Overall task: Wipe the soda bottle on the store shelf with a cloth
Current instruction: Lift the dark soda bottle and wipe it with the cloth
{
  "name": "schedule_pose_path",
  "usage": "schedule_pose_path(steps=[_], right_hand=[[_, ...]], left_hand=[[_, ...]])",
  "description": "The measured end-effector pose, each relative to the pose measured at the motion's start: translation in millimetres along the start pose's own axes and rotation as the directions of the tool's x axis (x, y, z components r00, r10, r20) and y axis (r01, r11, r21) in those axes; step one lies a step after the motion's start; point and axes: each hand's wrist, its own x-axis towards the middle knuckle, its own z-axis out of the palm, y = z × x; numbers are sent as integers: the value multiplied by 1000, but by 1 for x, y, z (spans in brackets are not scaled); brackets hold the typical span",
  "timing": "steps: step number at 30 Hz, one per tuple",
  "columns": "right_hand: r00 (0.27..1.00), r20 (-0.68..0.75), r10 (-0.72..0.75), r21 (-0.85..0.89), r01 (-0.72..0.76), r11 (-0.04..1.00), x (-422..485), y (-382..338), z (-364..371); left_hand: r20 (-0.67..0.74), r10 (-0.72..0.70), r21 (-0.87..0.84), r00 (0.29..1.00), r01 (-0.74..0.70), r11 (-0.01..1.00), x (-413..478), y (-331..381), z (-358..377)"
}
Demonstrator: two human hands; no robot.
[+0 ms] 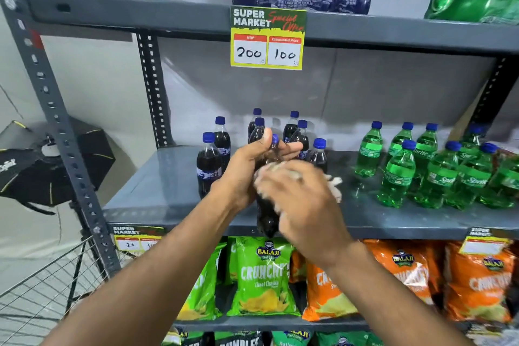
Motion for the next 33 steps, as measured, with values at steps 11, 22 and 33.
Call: schedule_pose_path(steps=[11,22,33], right_hand=[[999,-28,-43,72,44,996,-22,9,4],[767,-25,641,638,-481,601,-13,20,1],[554,311,773,853,-521,30,-16,16,8]], left_hand=[[-106,83,-85,991,-93,992,11,12,-1],[-64,144,-6,988,-145,989,1,14,17],[-31,166,92,986,-163,982,-1,19,23]])
